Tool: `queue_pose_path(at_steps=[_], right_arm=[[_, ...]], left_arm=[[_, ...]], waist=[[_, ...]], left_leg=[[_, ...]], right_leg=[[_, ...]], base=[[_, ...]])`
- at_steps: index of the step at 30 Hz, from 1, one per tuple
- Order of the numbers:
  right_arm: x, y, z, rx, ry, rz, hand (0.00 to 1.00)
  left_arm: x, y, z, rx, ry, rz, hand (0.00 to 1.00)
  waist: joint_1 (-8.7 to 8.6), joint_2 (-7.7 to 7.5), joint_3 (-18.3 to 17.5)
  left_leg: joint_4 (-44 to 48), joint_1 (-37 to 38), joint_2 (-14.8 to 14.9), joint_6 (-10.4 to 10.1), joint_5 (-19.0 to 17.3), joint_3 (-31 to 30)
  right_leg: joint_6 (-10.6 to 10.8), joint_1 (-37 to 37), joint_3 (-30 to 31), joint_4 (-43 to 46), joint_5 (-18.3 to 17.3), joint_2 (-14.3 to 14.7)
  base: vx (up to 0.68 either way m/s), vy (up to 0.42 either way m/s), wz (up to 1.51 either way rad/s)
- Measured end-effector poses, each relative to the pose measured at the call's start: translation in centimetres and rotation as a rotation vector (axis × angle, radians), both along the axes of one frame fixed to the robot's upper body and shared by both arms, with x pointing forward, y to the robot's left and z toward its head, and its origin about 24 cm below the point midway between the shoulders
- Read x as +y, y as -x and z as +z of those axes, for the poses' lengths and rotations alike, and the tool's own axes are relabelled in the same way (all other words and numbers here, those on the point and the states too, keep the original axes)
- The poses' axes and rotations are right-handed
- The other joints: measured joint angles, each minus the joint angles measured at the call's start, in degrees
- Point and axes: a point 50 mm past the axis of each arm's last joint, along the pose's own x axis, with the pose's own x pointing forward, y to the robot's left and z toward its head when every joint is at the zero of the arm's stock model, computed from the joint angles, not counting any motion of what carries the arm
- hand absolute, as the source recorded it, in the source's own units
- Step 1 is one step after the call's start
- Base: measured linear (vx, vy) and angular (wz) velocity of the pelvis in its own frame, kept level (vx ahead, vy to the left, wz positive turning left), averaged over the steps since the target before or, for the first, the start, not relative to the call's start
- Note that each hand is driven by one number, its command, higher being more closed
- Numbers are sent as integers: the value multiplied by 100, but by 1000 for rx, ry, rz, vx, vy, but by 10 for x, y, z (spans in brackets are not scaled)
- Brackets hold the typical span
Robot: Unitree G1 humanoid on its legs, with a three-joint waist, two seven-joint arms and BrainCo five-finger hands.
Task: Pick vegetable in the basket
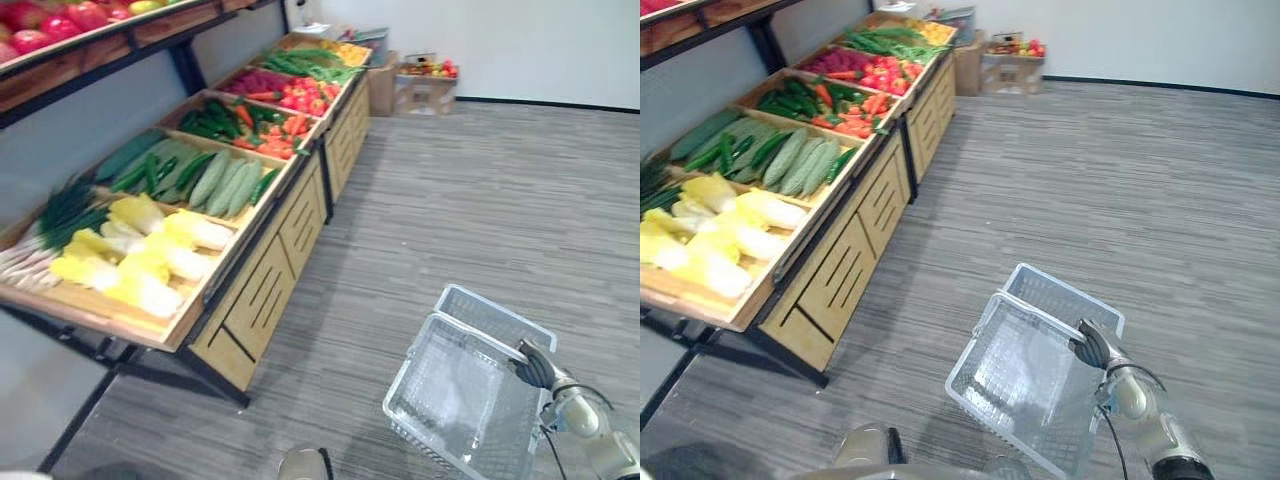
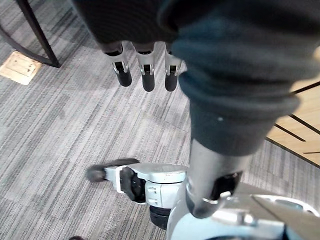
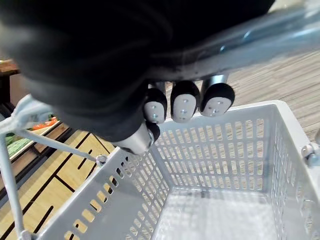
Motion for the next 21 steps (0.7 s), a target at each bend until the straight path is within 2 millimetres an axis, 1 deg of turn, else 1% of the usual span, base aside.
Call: queue_pose_path(at_steps=[1, 2, 3, 4, 5, 6, 7, 8, 9, 10, 11, 12, 13, 14, 15, 16, 17, 18, 19, 20, 21], right_arm=[[-1, 1, 0, 2, 2, -2, 100], [-2, 1, 1, 0, 10, -2, 100], [-4, 1, 2, 1, 16, -1, 100], [1, 2, -5, 10, -6, -6, 100], [5, 0, -4, 3, -14, 13, 100], [5, -2, -3, -7, -16, 19, 100], [7, -6, 0, -24, -18, 29, 100], [10, -12, 3, -40, -18, 45, 100], [12, -16, 5, -47, -18, 55, 100], [15, -19, 6, -57, -20, 69, 100], [16, -17, 3, -50, -26, 64, 100], [16, -15, 1, -42, -29, 57, 100], [15, -14, -2, -33, -31, 48, 100], [22, -8, -13, -3, -62, 23, 100], [26, -9, -16, -11, -65, 3, 100], [26, -8, -16, -13, -65, -1, 100], [26, -3, -22, 8, -73, -14, 100], [28, 4, -29, 25, -86, -43, 100], [28, 6, -31, 24, -91, -60, 100], [26, 10, -32, 25, -92, -82, 100], [21, 13, -32, 18, -93, -114, 100]], left_arm=[[0, 1, 0, 11, 3, 1, 0], [-2, 4, -1, 23, 7, 4, 0], [-4, 9, -1, 33, 12, 8, 0], [-2, 12, -1, 48, 7, 8, 0], [-2, 14, -1, 48, 5, 6, 0], [-3, 14, -1, 51, 7, 3, 0], [-4, 15, -1, 58, 6, -11, 0], [-4, 15, -2, 62, 6, -17, 0], [-5, 15, -2, 65, 7, -17, 0], [-5, 15, -2, 67, 8, -17, 0], [-5, 14, -2, 67, 6, -15, 0], [-6, 12, -2, 64, 6, -16, 0], [-7, 10, -2, 59, 8, -17, 0], [-2, 4, -1, 50, -6, -36, 0], [3, 1, 0, 47, -20, -55, 0], [5, -1, 0, 44, -26, -69, 0], [12, -9, 3, 28, -48, -92, 0], [15, -16, 5, 6, -65, -98, 0], [17, -19, 5, 1, -73, -99, 0], [19, -23, 6, -10, -74, -77, 0], [17, -26, 6, -19, -67, -70, 0]], waist=[[4, 70, 4], [45, 224, 32], [75, 363, 19], [180, 369, 40], [242, 316, 55], [253, 315, 58], [304, 313, 58], [336, 307, 62], [338, 286, 72], [329, 221, 96], [326, 146, 22], [276, 128, -10], [278, 140, -18], [190, -13, -19], [136, -157, -22], [105, -218, -16], [-10, -251, -31], [-15, -287, -6], [-36, -313, -17], [-90, -323, -22], [-172, -312, -16]], left_leg=[[-800, 24, -150, -89, 218, 126], [-1687, 160, -251, -265, 574, 123], [-2057, 249, -217, -247, 791, 128], [-2176, 446, -352, 91, 807, 247], [-2096, 465, -466, 93, 628, 279], [-1962, 398, -491, 137, 537, 285], [-1691, 306, -510, 224, 333, 381], [-1460, 271, -520, 276, 128, 478], [-1362, 269, -531, 299, 12, 536], [-1199, 274, -596, 310, -225, 597], [-1192, 340, -738, 414, -428, 694], [-1249, 425, -846, 499, -499, 699], [-1265, 475, -863, 543, -530, 682], [-1355, 642, -1017, 609, -599, 594], [-1484, 824, -1151, 630, -613, 500], [-1610, 965, -1231, 645, -605, 369], [-1767, 1208, -1280, 734, -589, 57], [-1873, 1407, -1275, 778, -585, -238], [-1928, 1507, -1265, 786, -592, -378], [-1999, 1696, -1237, 728, -556, -614], [-2014, 1854, -1224, 717, -554, -879]], right_leg=[[96, 47, -116, 39, -101, -42], [232, 124, -187, 112, -237, -9], [299, 151, -189, 143, -291, 69], [330, 313, -130, 70, -332, -4], [381, 411, -13, -132, -300, -19], [432, 457, 13, -236, -269, -30], [529, 538, 19, -380, -211, -78], [569, 608, 66, -463, -189, -128], [569, 634, 106, -469, -190, -173], [573, 683, 164, -415, -232, -288], [626, 682, 156, -263, -369, -490], [691, 542, 158, 252, -423, -667], [718, 241, 237, 942, -438, -822], [796, -563, 611, 2809, -52, -1260], [659, -990, 811, 3659, 469, -1487], [511, -1219, 914, 4145, 956, -1594], [318, -1556, 1013, 4971, 1119, -1606], [-78, -1865, 1021, 5493, 853, -1468], [-192, -2017, 1003, 5614, 740, -1370], [-220, -2283, 903, 5622, 602, -1232], [-202, -2483, 816, 5399, 493, -1161]], base=[[302, 218, 66], [239, 203, 52], [238, 202, 21], [237, 165, 7], [244, 144, 10], [240, 113, 8], [238, 116, -5], [235, 117, -16], [226, 120, -26], [273, 146, -18], [290, 140, -7], [266, 120, 6], [271, 127, 24], [273, 129, 33], [295, 118, 45], [303, 67, 71], [473, 46, 99], [472, 16, 110], [392, -32, 110], [414, -83, 119], [417, -93, 122]])
